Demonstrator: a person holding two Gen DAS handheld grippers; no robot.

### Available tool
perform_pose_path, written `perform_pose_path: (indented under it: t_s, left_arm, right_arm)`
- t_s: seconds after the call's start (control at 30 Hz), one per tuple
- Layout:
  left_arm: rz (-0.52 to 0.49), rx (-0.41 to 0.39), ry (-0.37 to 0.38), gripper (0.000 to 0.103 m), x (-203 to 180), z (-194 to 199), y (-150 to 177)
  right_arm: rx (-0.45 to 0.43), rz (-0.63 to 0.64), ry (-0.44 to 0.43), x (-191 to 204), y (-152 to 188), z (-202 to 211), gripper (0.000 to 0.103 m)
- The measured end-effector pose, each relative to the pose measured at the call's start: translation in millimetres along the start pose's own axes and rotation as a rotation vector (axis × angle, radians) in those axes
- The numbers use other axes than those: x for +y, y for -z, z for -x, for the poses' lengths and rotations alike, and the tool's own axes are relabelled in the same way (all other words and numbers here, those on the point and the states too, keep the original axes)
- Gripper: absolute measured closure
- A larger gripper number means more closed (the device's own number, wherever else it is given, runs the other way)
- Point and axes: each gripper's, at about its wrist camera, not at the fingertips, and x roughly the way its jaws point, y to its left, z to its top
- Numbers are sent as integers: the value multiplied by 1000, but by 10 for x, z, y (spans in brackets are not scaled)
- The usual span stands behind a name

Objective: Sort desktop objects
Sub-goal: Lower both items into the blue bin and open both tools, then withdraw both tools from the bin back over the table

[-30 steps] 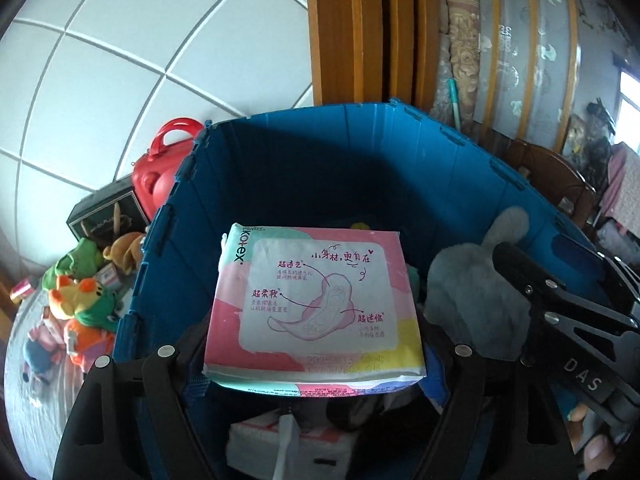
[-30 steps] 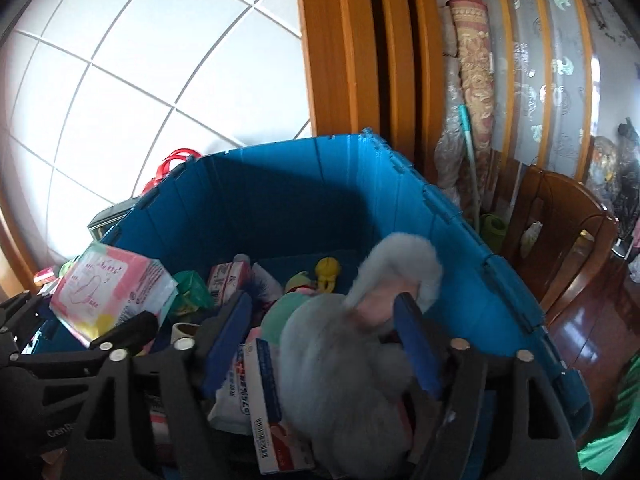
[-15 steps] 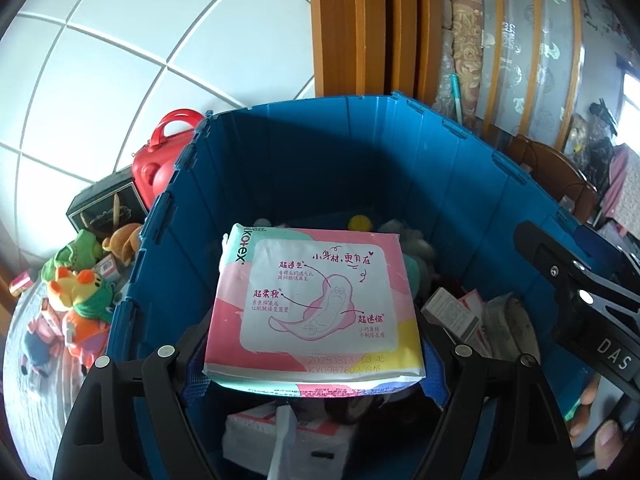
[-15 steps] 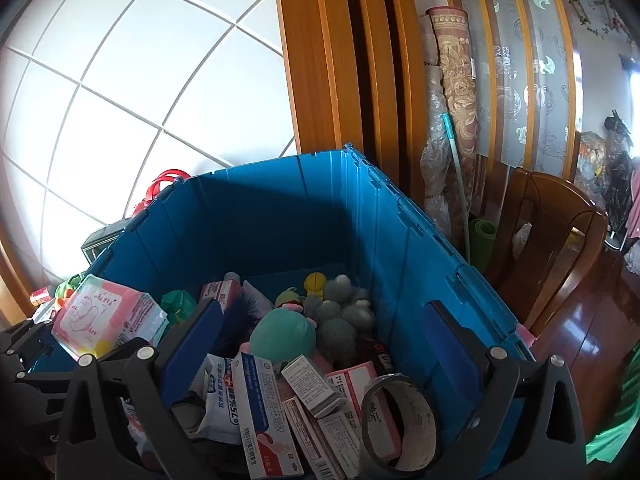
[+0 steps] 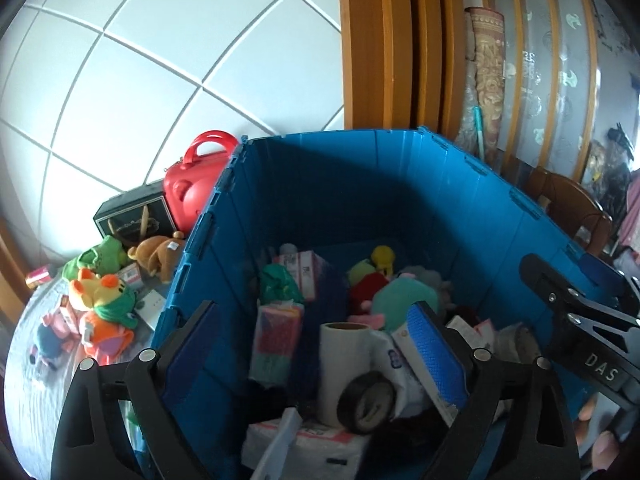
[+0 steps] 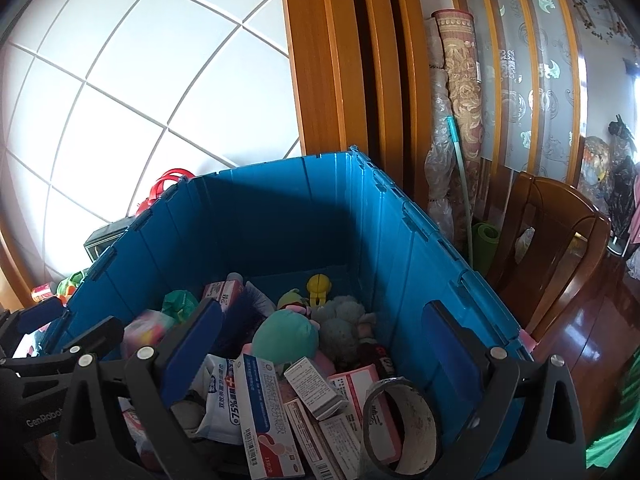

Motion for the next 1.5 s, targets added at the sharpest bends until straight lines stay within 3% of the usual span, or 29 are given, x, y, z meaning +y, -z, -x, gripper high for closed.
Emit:
perform_pose_path:
  t_s: [0.1,0.7,0.97,1.2,1.5]
  left_arm:
    - [-20,-1,-27,8,-27,-9,4]
    - [-35,-5,11,8,18,129,106]
    - [-9,-25,-8,8,245,270,184]
    - [69,-35,-50,8,843,382,285]
    - [206,0,-127,8,2234,467,669]
  right_arm:
    - [1,0,2,3,-3,-2,1]
    - [20,4,27,30,8,-25,1]
    - [20,2,16,127,50,9,0]
    - [-10,75,-51,690,34,165,0]
    - [-100,174,-174,1957,104,501,0]
